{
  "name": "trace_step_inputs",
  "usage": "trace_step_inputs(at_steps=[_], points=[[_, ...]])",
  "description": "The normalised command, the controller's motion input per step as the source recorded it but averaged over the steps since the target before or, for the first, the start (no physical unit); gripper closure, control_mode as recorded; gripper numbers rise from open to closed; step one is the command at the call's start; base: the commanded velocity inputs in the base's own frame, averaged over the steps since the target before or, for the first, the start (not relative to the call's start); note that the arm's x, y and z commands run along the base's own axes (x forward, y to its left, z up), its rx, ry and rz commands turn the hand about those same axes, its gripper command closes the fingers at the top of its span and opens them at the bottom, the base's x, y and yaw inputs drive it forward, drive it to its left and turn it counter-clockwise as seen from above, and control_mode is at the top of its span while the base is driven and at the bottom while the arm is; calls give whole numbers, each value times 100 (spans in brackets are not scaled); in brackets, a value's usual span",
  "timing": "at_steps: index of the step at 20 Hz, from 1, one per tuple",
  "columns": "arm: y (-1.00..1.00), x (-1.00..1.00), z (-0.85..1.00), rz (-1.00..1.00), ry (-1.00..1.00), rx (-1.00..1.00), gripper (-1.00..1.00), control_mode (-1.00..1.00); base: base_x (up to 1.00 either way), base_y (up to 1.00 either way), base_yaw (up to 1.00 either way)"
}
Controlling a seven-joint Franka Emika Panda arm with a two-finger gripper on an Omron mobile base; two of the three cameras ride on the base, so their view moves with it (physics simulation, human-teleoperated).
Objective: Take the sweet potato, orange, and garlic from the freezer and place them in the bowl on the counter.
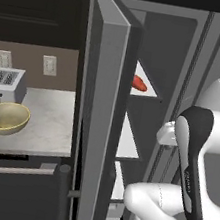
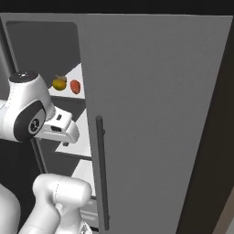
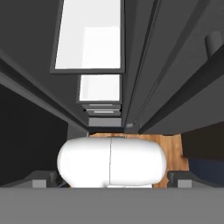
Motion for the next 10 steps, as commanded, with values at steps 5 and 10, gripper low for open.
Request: trace_step_inputs(at_steps=[5,10], points=[[0,0,0,0,0,0,-100,100,1,54,-12],[0,0,0,0,0,0,-100,100,10,55,-12]])
